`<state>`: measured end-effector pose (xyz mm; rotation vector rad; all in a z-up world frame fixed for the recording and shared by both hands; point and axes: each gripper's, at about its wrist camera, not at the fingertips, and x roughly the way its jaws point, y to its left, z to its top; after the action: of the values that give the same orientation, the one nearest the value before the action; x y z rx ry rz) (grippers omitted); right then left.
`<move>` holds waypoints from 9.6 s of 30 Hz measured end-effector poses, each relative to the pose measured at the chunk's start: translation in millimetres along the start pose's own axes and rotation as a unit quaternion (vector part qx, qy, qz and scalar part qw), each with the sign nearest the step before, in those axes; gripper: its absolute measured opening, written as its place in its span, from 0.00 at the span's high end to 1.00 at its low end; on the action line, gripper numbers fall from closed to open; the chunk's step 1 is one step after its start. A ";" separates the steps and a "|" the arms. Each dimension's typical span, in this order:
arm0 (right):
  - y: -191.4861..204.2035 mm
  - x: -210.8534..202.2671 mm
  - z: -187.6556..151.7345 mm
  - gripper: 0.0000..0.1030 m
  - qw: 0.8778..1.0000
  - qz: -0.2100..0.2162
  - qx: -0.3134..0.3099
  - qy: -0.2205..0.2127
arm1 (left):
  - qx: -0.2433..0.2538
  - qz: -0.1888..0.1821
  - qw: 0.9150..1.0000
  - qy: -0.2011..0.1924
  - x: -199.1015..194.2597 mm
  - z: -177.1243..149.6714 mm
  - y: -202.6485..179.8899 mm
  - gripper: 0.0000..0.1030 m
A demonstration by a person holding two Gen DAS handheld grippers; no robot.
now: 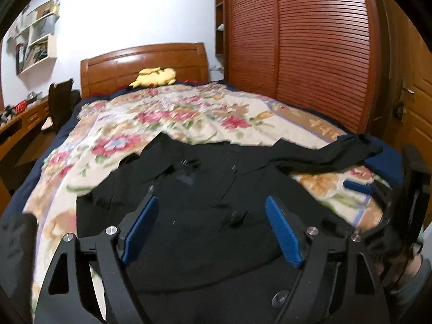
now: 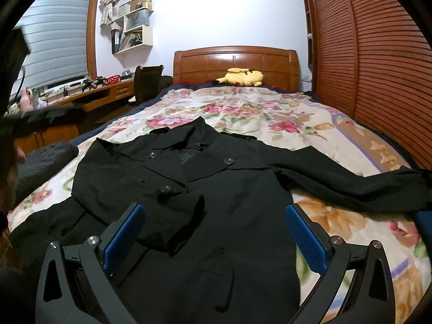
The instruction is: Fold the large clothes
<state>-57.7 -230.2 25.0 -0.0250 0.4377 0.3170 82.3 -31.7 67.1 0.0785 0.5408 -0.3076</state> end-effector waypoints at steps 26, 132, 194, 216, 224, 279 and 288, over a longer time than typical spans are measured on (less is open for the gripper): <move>-5.1 107.3 12.6 0.26 0.986 0.060 -0.046 0.147 | -0.056 0.061 0.996 0.025 -2.1 -109.3 66.2 0.20; -45.3 28.5 -49.7 0.40 0.986 0.043 -0.008 0.163 | -0.028 -0.025 0.999 -0.037 -3.6 -84.9 -23.8 0.00; -358.4 48.4 13.4 0.40 0.907 -0.321 0.222 0.155 | 0.007 -0.061 0.998 0.008 51.7 -72.3 -73.4 0.00; -317.6 64.4 38.3 0.90 0.938 -0.281 0.126 0.160 | 0.010 -0.061 0.998 0.017 48.5 -78.0 -73.4 0.00; -233.7 54.8 87.0 0.92 0.968 -0.229 0.045 0.093 | 0.014 -0.057 0.998 0.016 35.1 -81.7 -62.6 0.00; -1.8 46.7 58.8 0.56 0.991 0.041 -0.100 0.083 | -0.057 0.010 0.998 0.004 -15.4 -101.4 49.9 0.00; -7.8 63.5 36.2 0.38 0.990 0.028 -0.066 0.125 | -0.071 -0.013 0.997 0.011 -2.7 -98.9 43.0 0.01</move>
<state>14.1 -215.5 30.7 -0.1835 0.6662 0.4005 44.5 25.1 -16.4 -0.0621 0.5849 -0.2932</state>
